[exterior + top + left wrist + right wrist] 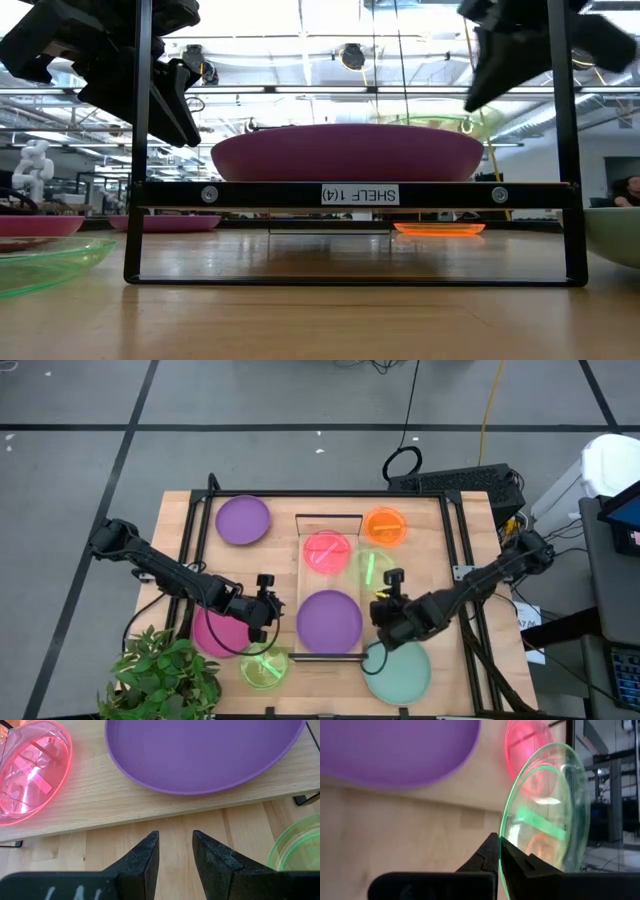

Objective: Place and stack plates onto a shelf
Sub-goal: Stack the right small green plate on top of the small pink plate on the shelf

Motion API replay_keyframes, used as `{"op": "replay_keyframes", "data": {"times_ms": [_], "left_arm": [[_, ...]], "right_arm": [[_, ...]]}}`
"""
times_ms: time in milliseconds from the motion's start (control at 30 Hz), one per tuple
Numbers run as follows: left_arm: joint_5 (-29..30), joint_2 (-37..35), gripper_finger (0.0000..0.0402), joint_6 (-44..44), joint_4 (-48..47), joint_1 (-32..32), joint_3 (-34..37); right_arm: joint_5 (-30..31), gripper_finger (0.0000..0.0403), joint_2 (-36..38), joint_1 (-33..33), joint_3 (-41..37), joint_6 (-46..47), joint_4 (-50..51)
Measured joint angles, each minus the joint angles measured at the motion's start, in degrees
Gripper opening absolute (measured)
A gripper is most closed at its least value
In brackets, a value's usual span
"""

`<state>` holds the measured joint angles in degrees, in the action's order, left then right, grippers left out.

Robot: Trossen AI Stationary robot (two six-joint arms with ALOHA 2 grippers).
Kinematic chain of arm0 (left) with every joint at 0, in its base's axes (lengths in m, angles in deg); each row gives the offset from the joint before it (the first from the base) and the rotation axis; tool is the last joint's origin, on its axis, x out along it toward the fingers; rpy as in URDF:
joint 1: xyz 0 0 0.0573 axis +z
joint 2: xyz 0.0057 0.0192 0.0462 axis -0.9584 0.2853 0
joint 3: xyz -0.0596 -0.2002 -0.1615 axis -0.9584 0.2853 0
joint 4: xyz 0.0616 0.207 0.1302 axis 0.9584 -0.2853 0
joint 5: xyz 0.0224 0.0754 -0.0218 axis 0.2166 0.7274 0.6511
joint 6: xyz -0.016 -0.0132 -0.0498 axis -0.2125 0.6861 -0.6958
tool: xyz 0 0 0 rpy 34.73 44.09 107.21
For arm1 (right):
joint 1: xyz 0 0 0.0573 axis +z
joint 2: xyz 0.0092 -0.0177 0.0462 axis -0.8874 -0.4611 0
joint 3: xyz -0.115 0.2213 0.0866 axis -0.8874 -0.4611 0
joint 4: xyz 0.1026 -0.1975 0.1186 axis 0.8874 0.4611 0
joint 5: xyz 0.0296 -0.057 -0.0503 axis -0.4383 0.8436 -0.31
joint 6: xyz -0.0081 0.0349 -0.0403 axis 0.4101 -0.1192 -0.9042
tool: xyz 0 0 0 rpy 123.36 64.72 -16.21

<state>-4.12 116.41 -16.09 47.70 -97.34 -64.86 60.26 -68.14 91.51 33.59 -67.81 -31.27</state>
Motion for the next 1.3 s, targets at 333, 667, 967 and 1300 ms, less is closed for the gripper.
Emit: {"op": "replay_keyframes", "data": {"times_ms": [333, 667, 967, 1300], "left_arm": [[0.0, 0.0, 0.0124, -0.2, 0.0, 0.0, 0.0], [0.0, 0.0, 0.0124, -0.3, 0.0, 0.0, 0.0], [0.0, 0.0, 0.0124, -2.0, 0.0, 0.0, 0.0], [0.0, 0.0, 0.0124, -4.0, 1.7, -0.2, 0.0]], "right_arm": [[-0.5, 0.0000, 0.0, -7.3, 0.0, -19.6, -14.6], [-6.7, 0.0000, 0.0, -13.8, 0.0, -31.6, -23.6], [-13.4, 0.0000, 0.0, -18.3, 0.0, -36.2, -27.0], [-16.5, 0.0000, -0.1, -22.3, -6.5, -46.3, -40.1]]}}
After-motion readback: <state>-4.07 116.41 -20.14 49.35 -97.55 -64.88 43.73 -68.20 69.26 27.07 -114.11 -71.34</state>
